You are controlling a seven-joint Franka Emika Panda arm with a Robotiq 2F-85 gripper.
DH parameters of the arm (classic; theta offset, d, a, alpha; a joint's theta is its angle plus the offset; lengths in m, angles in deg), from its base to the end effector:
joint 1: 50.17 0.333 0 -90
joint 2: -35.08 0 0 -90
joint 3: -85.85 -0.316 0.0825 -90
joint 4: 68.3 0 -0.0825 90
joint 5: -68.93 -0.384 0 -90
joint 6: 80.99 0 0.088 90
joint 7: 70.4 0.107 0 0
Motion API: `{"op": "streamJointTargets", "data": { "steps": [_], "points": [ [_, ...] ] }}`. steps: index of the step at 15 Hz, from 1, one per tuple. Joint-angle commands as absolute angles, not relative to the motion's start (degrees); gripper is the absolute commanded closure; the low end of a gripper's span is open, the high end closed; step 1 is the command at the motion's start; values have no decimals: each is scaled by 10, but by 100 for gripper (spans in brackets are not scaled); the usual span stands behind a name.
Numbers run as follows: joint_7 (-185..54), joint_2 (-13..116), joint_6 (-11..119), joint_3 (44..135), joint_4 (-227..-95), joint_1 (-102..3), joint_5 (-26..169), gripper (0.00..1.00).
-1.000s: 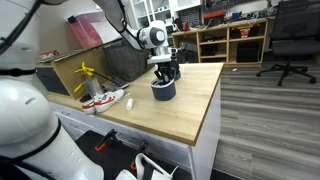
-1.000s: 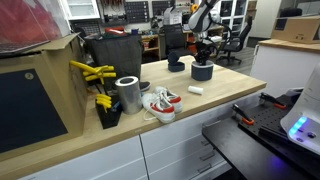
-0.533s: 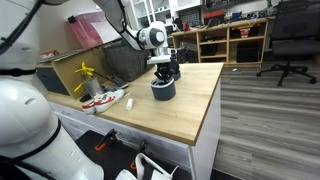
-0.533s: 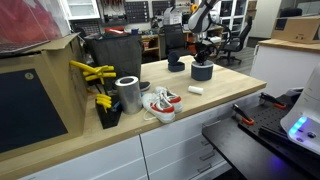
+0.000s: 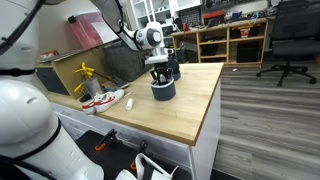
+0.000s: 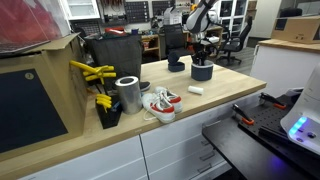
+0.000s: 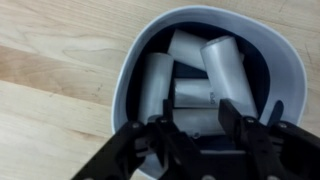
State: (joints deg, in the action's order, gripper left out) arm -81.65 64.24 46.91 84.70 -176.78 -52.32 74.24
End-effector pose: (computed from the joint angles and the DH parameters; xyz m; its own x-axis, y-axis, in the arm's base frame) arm 0.6143 -0.0140 0.2204 0.9563 0.2327 -0.1773 0.2396 -0.9707 0.0184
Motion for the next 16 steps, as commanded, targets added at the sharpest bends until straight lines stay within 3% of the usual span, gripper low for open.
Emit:
{"op": "streamJointTargets", "data": {
  "steps": [1, 3, 4, 5, 6, 8, 13, 14, 16],
  "points": [
    [-808, 648, 481, 860, -1798, -514, 772, 16],
    [-803, 658, 485, 864, -1800, -514, 779, 4],
    [-798, 662, 487, 867, -1797, -513, 783, 14],
    [-795, 665, 490, 869, -1796, -512, 787, 36],
    [-794, 666, 490, 870, -1795, -512, 788, 48],
    [-796, 661, 491, 868, -1797, -514, 784, 56],
    [-807, 651, 501, 865, -1810, -519, 774, 95],
    [-810, 647, 503, 862, -1815, -519, 773, 100],
    [-808, 642, 506, 861, -1822, -516, 774, 100]
  ]
}}
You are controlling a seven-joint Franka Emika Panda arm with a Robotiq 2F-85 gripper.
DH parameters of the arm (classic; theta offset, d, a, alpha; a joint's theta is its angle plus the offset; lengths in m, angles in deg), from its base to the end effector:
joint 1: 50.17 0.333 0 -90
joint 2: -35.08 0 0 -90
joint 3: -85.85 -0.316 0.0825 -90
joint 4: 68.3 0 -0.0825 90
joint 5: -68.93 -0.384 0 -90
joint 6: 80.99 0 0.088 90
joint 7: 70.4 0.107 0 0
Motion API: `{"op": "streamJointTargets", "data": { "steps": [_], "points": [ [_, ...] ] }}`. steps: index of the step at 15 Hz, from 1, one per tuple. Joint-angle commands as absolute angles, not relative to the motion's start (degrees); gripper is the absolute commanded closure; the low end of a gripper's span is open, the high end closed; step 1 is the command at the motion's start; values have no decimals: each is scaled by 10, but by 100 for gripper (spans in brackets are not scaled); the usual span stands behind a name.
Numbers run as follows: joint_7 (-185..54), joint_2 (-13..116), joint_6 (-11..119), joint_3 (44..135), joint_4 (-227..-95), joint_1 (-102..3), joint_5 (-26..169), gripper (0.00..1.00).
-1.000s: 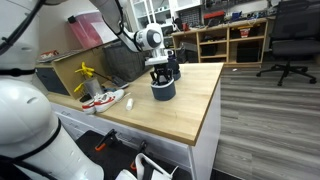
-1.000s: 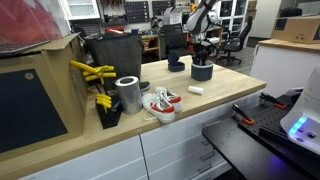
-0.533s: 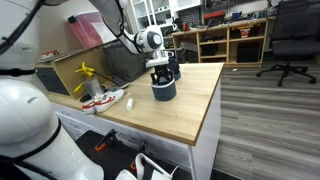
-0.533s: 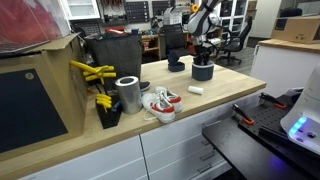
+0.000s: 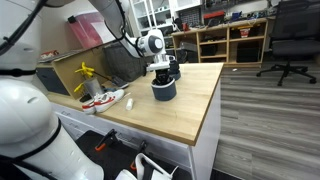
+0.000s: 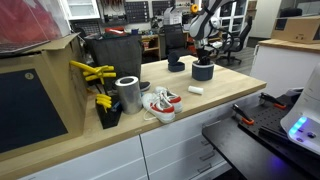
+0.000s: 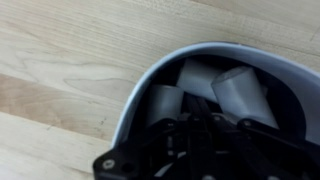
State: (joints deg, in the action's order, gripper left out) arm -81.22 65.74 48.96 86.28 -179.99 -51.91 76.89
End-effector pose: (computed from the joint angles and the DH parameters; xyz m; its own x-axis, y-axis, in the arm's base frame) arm 0.5946 -0.0260 0.1859 0.9433 0.2378 -0.2315 0.2547 -0.9659 0.0457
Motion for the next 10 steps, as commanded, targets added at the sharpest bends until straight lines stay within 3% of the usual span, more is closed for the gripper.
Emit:
{"op": "streamJointTargets", "data": {
  "steps": [1, 10],
  "points": [
    [-804, 639, 509, 863, -1825, -513, 777, 100],
    [-798, 571, 487, 859, -1833, -512, 759, 100]
  ]
}}
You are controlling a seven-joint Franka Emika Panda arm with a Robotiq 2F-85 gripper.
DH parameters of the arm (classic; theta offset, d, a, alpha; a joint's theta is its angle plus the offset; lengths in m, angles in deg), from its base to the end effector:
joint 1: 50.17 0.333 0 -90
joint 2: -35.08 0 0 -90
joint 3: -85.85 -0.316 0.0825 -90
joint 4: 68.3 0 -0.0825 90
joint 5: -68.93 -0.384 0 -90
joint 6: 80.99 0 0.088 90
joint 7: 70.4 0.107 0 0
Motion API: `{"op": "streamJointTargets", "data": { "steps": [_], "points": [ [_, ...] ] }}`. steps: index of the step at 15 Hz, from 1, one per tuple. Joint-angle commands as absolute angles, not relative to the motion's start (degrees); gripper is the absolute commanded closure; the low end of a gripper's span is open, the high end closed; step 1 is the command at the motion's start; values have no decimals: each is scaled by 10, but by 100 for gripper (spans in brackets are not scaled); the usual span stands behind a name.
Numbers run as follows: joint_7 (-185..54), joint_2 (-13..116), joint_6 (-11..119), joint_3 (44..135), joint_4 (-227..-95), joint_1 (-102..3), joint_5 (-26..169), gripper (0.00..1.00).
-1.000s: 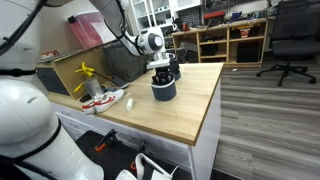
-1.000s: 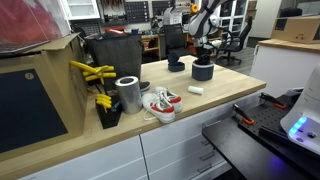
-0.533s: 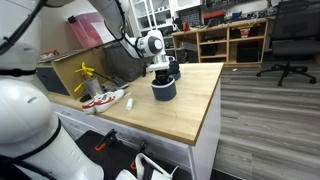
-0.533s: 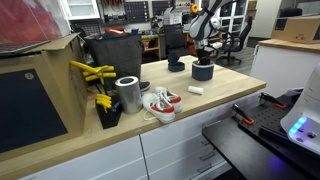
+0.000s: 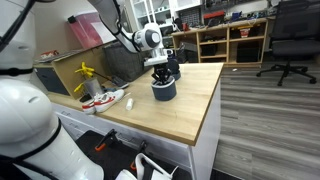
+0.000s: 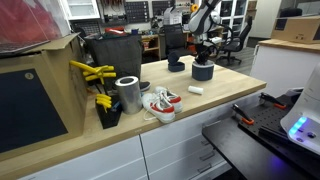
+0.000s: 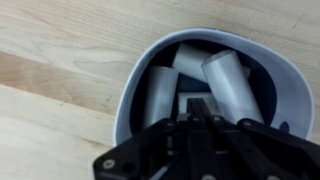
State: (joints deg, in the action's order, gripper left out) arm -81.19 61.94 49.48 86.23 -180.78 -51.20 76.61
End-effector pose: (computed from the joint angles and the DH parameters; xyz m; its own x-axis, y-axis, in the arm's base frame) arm 0.5995 -0.0179 0.2210 0.9534 0.2475 -0.1723 0.2608 -0.9636 0.0588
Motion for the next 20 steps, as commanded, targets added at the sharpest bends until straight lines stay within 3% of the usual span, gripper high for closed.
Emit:
{"op": "streamJointTargets", "data": {
  "steps": [1, 20],
  "points": [
    [-799, 562, 488, 858, -1834, -513, 755, 100],
    [-765, 567, 506, 862, -1857, -501, 788, 100]
  ]
}}
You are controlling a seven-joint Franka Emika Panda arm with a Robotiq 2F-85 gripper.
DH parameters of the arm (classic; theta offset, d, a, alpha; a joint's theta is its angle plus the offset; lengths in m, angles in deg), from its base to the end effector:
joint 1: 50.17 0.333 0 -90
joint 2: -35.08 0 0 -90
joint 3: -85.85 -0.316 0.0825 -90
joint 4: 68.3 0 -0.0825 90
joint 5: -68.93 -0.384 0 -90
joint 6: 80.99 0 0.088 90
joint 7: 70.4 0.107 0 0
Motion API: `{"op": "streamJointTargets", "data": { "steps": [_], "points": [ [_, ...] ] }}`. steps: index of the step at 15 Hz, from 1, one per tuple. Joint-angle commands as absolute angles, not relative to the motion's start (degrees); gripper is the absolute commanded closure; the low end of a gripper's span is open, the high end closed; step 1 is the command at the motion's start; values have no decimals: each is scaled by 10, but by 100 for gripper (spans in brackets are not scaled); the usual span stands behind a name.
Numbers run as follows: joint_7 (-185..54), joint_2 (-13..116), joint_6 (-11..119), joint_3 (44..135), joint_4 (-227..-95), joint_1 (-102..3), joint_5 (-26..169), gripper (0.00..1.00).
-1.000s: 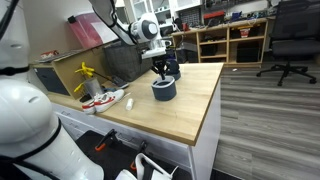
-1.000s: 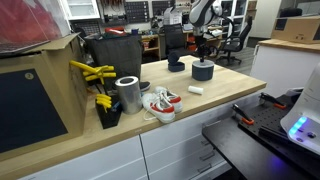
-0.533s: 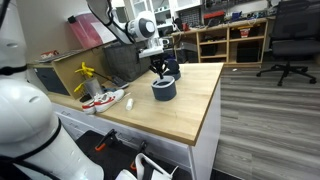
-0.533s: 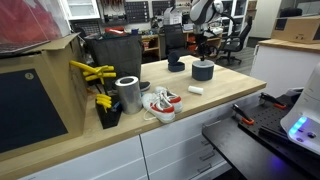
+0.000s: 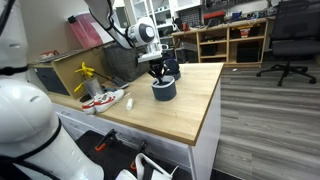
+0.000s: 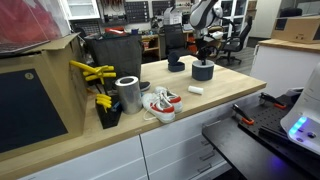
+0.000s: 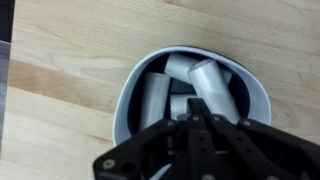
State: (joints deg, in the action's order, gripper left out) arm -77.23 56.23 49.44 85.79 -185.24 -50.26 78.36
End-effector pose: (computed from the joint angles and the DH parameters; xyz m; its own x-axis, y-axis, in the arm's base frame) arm 0.5820 -0.0043 0.2497 0.9632 0.2223 -0.1511 0.2376 -0.9670 0.0918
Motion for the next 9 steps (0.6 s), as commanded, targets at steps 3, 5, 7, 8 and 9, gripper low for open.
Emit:
{"op": "streamJointTargets", "data": {
  "steps": [3, 5, 7, 8, 9],
  "points": [
    [-769, 572, 517, 861, -1855, -506, 780, 100],
    [-777, 568, 524, 857, -1855, -511, 769, 100],
    [-784, 565, 528, 854, -1854, -515, 759, 86],
    [-787, 564, 528, 853, -1853, -516, 754, 84],
    [-792, 565, 526, 852, -1851, -519, 745, 80]
  ]
}}
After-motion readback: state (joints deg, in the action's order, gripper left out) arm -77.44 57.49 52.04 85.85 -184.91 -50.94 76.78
